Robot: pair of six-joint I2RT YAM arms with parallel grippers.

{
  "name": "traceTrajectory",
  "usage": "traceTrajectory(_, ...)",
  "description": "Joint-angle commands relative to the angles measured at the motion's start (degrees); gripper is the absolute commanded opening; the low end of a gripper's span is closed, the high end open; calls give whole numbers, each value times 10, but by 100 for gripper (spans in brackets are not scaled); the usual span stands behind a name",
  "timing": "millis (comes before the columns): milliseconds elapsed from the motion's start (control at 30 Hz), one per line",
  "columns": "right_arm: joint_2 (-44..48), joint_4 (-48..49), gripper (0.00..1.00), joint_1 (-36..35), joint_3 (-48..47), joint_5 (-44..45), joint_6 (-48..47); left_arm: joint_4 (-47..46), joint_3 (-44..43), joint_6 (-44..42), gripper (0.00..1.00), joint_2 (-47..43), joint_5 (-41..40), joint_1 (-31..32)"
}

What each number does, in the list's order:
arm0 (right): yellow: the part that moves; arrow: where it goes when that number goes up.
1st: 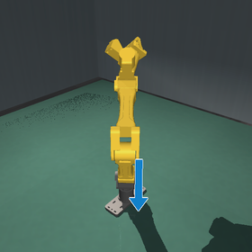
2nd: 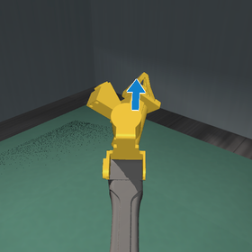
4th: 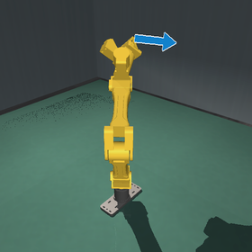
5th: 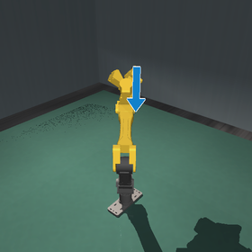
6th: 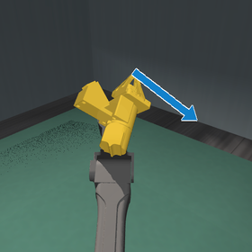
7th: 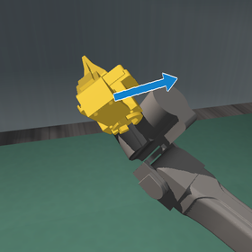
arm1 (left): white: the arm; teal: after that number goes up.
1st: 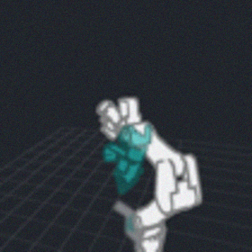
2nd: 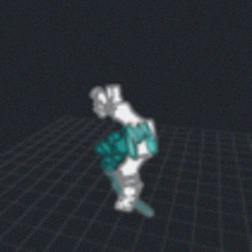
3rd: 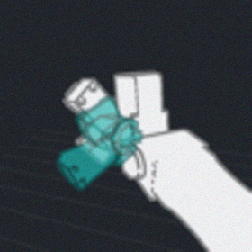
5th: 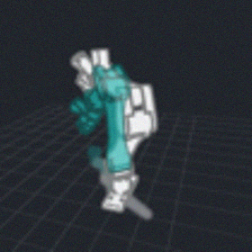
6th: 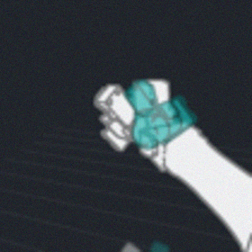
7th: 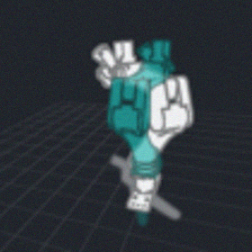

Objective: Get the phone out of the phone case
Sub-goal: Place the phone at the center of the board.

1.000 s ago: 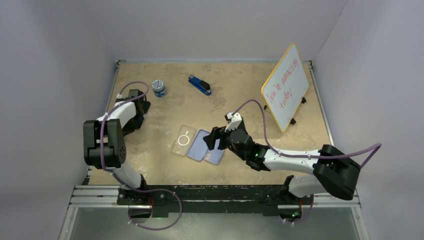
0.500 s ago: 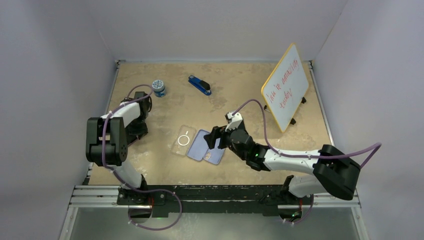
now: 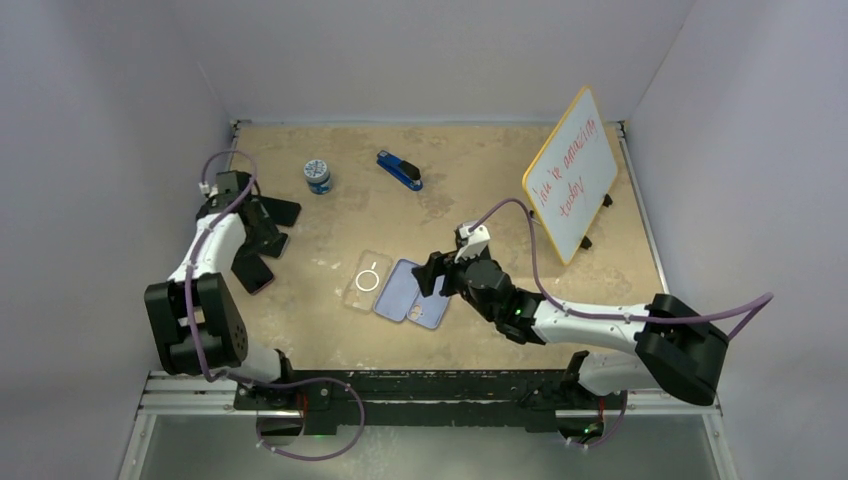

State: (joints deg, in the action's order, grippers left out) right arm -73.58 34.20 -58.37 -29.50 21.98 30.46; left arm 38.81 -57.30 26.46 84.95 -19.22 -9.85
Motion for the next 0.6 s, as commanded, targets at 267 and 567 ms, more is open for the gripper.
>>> traceTrajectory(267, 17, 6, 87, 4, 4, 51, -36, -130, -36, 4, 86, 87, 113, -136)
traceTrajectory(567, 14, 6, 89, 4, 3, 56, -39, -131, -52, -1, 87, 129, 111, -155)
